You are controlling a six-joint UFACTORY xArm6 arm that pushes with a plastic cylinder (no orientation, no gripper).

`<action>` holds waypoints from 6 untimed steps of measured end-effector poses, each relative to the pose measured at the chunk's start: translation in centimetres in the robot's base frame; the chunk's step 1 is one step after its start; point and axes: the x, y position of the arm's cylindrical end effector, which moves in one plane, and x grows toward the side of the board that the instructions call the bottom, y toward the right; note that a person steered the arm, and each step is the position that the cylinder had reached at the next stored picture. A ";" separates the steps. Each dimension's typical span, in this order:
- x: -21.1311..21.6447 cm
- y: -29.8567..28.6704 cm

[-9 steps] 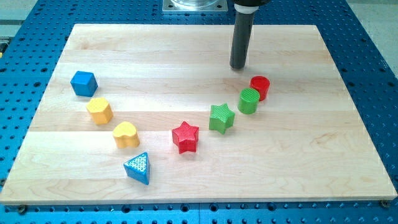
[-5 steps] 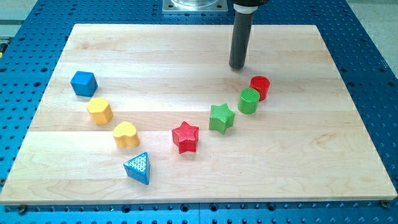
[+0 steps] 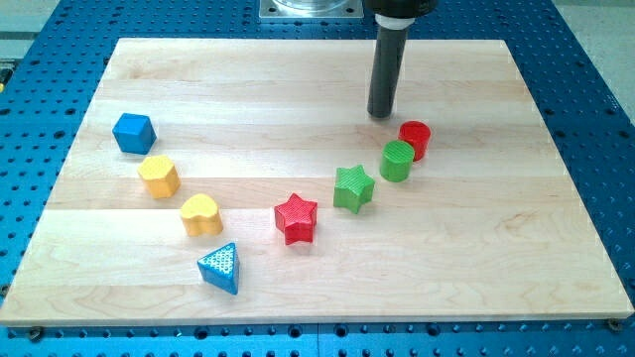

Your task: Slide the red star into the green star

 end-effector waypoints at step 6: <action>21.0 -13.0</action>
